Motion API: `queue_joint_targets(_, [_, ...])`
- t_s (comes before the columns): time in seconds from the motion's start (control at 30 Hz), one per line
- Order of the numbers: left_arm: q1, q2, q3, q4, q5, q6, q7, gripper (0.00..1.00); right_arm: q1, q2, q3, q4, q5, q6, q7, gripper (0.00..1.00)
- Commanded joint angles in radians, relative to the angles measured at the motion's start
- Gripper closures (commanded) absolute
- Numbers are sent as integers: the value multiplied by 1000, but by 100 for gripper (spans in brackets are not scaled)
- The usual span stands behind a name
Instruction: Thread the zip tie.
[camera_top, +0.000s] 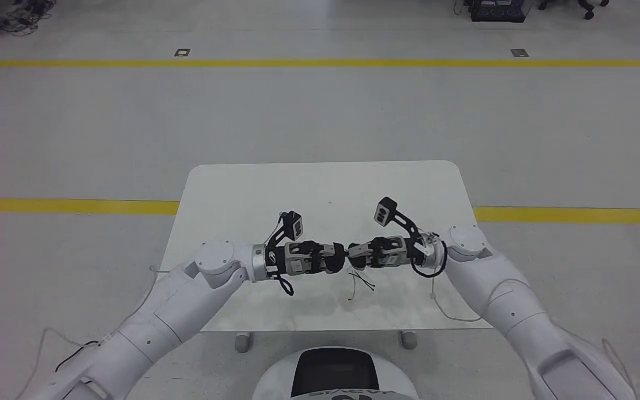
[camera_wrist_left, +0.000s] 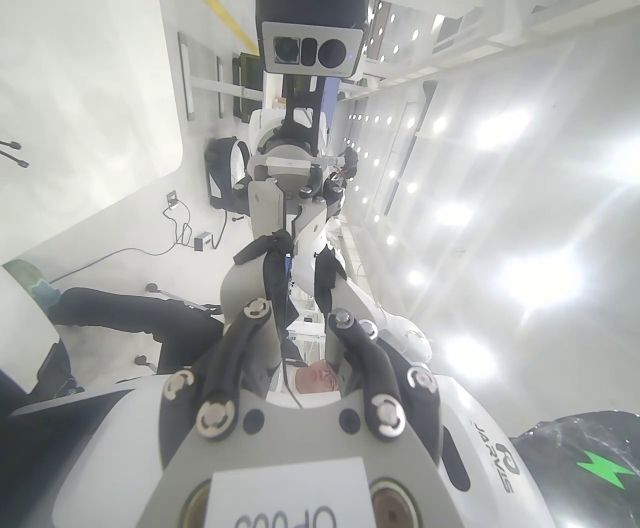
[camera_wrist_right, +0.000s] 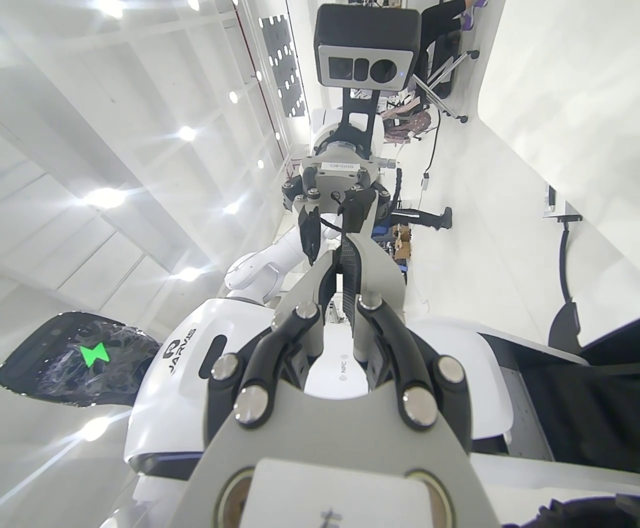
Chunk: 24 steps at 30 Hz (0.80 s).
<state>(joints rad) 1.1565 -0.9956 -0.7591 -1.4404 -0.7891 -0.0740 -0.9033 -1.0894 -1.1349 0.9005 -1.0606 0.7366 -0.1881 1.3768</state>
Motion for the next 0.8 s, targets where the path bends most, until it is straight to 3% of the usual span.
queue_joint_targets(0.0, [0,-1,-1,0,2,2,-1,87,1,-1,0,2,-1,2,0,100])
queue_joint_targets(0.4, [4,-5,-8,-1,13,9,-3,94,2,-8,1,6,-6,4,3,100])
queue_joint_targets(0.77, [9,-8,-14,0,21,14,-7,90,1,-15,4,9,-3,-6,7,100])
